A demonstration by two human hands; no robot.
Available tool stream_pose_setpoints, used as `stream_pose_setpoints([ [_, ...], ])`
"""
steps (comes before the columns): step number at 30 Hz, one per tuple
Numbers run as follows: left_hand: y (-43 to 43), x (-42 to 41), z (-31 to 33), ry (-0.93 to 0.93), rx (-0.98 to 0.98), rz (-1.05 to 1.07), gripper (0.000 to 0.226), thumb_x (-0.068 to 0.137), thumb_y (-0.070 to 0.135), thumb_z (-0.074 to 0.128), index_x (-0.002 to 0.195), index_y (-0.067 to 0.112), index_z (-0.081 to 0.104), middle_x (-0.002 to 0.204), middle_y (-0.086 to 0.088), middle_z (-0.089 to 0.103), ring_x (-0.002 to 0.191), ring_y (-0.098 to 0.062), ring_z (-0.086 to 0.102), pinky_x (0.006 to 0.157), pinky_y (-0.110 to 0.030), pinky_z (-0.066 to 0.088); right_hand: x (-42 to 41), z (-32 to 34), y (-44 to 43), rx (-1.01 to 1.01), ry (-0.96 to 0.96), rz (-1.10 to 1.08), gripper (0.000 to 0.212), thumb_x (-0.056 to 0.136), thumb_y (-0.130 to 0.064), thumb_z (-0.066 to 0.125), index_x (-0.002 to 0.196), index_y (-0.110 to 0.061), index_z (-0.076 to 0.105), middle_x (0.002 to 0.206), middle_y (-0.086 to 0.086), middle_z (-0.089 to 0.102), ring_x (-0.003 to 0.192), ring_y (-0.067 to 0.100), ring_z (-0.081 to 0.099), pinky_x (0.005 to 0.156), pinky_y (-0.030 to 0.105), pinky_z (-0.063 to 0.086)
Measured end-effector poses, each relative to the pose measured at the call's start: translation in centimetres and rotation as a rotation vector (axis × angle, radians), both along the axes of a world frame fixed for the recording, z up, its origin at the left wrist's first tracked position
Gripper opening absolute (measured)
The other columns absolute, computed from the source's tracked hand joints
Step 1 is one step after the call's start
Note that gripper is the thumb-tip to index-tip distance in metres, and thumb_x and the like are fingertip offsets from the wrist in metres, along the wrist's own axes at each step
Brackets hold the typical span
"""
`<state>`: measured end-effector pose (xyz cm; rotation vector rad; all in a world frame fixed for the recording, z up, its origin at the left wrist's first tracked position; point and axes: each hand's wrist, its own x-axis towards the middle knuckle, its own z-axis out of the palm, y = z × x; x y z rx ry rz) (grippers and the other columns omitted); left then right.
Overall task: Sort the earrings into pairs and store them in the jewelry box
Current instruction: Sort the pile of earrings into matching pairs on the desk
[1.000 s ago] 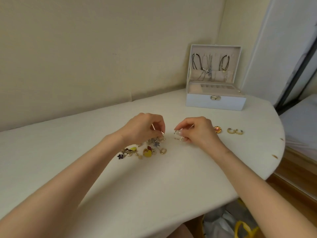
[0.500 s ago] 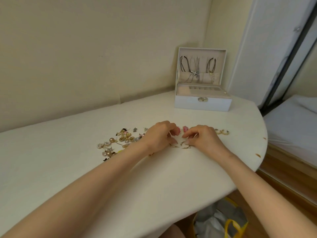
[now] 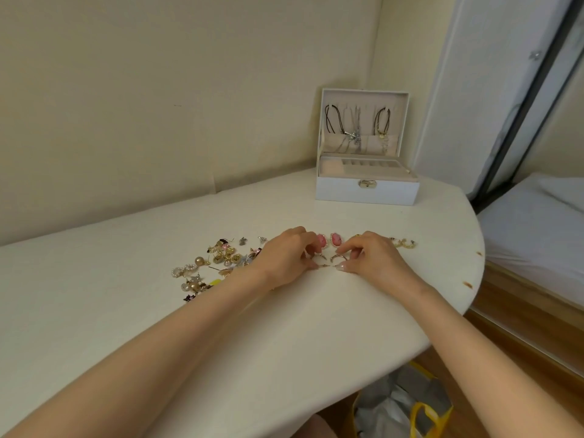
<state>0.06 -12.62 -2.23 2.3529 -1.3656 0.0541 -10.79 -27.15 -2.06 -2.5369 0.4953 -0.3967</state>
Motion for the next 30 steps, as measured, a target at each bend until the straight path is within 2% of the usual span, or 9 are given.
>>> stream_pose_setpoints([
  [7, 4.7, 1.3, 2.0, -0.077, -0.057, 0.067, 0.02, 0.088, 0.018, 0.06, 0.108, 0.019, 0.059, 0.105, 0.005, 0.057, 0.093, -0.012, 0.054, 0.081, -0.031, 0.047, 0.5, 0.2, 2.2, 0.006, -0.108, 0.045, 0.019, 0.08, -0.022, 0.072, 0.098, -0.024, 0.07, 0.094, -0.001, 0.057, 0.091, 0.012, 0.055, 0.083, 0.026, 0.043],
  [12, 9.3, 3.4, 3.1, -0.075, -0.042, 0.181, 0.013, 0.088, 0.016, 0.06, 0.1, 0.02, 0.062, 0.098, 0.007, 0.059, 0.088, -0.013, 0.057, 0.076, -0.028, 0.047, 2.3, 0.7, 5.0, -0.057, -0.115, 0.155, 0.017, 0.082, -0.022, 0.07, 0.099, -0.024, 0.069, 0.089, -0.004, 0.055, 0.081, 0.011, 0.052, 0.082, 0.024, 0.041],
  [14, 10.6, 4.1, 3.1, -0.046, -0.032, 0.22, 0.012, 0.087, 0.013, 0.061, 0.097, 0.02, 0.063, 0.096, 0.008, 0.06, 0.088, -0.013, 0.057, 0.076, -0.028, 0.047, 3.3, 0.7, 6.0, -0.066, -0.095, 0.196, 0.018, 0.084, -0.018, 0.067, 0.1, -0.023, 0.069, 0.088, -0.005, 0.053, 0.081, 0.011, 0.051, 0.086, 0.01, 0.033],
  [15, 11.2, 4.4, 3.0, -0.036, -0.044, 0.236, 0.013, 0.087, 0.011, 0.061, 0.095, 0.021, 0.063, 0.095, 0.008, 0.061, 0.088, -0.013, 0.057, 0.076, -0.028, 0.047, 3.8, 0.8, 6.5, -0.071, -0.076, 0.212, 0.019, 0.085, -0.015, 0.065, 0.102, -0.022, 0.069, 0.089, -0.005, 0.052, 0.082, 0.011, 0.051, 0.082, 0.003, 0.029],
  [16, 11.7, 4.7, 2.9, -0.034, -0.063, 0.249, 0.015, 0.087, 0.008, 0.06, 0.093, 0.021, 0.064, 0.093, 0.007, 0.062, 0.086, -0.013, 0.057, 0.076, -0.029, 0.047, 4.2, 0.9, 7.0, -0.073, -0.06, 0.228, 0.022, 0.086, -0.011, 0.063, 0.105, -0.02, 0.069, 0.09, -0.004, 0.051, 0.083, 0.011, 0.05, 0.078, 0.003, 0.029],
  [19, 12.7, 5.5, 2.6, -0.041, -0.071, 0.272, 0.016, 0.085, 0.006, 0.061, 0.087, 0.022, 0.065, 0.09, 0.005, 0.064, 0.082, -0.013, 0.057, 0.074, -0.031, 0.048, 5.6, 1.1, 8.4, -0.07, -0.037, 0.261, 0.029, 0.087, -0.002, 0.057, 0.109, -0.017, 0.068, 0.093, -0.002, 0.05, 0.086, 0.013, 0.051, 0.076, 0.019, 0.037],
  [23, 13.3, 6.2, 2.2, 0.008, 0.027, 0.251, 0.013, 0.082, 0.018, 0.068, 0.083, 0.029, 0.06, 0.091, 0.003, 0.063, 0.083, -0.015, 0.057, 0.078, -0.035, 0.049, 7.2, 1.3, 9.5, -0.067, 0.014, 0.273, 0.028, 0.086, -0.004, 0.061, 0.111, -0.014, 0.067, 0.108, 0.006, 0.058, 0.1, 0.019, 0.055, 0.079, 0.02, 0.038],
  [26, 13.1, 6.2, 1.7, 0.035, 0.033, 0.233, 0.009, 0.081, 0.025, 0.069, 0.09, 0.023, 0.066, 0.094, 0.005, 0.061, 0.088, -0.013, 0.054, 0.08, -0.034, 0.048, 7.9, 1.4, 10.0, -0.047, 0.03, 0.284, 0.026, 0.086, -0.005, 0.062, 0.11, -0.01, 0.068, 0.113, 0.008, 0.062, 0.105, 0.019, 0.056, 0.079, 0.017, 0.038],
  [30, 12.8, 6.2, 0.9, 0.014, 0.044, 0.218, 0.014, 0.081, 0.025, 0.069, 0.094, 0.024, 0.067, 0.097, 0.006, 0.059, 0.091, -0.011, 0.05, 0.081, -0.032, 0.045, 8.2, 1.3, 10.6, 0.01, -0.051, 0.268, 0.02, 0.085, -0.014, 0.066, 0.104, -0.014, 0.071, 0.103, 0.006, 0.064, 0.086, 0.012, 0.052, 0.082, 0.023, 0.044],
])
